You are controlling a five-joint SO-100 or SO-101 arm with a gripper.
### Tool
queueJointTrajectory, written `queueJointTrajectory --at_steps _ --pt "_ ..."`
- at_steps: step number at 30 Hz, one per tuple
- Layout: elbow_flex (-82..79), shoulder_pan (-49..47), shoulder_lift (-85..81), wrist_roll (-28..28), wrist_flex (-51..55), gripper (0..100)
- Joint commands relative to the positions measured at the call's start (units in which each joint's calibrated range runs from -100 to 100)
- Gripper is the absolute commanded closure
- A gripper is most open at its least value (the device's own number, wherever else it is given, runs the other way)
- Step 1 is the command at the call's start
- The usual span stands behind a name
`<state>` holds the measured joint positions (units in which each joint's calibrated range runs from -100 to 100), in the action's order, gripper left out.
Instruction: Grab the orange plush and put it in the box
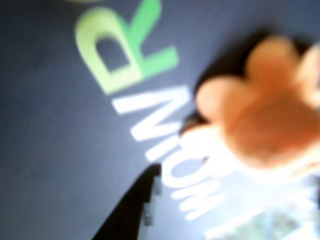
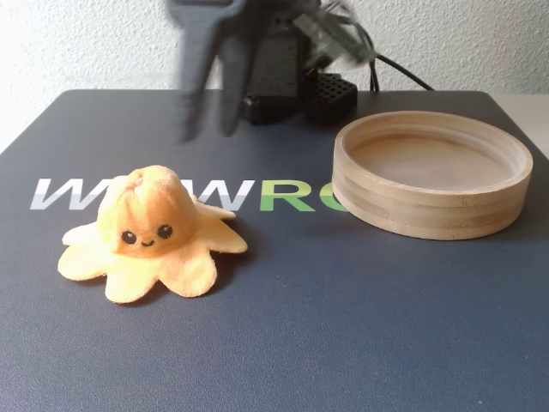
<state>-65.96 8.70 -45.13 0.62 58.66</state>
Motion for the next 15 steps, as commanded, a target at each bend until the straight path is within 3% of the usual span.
queueJointTrajectory --at_steps 1,15 --pt "7.12 2.55 10.9 0.88 -4.33 56" --pt "38.67 5.91 48.92 4.86 -2.33 58"
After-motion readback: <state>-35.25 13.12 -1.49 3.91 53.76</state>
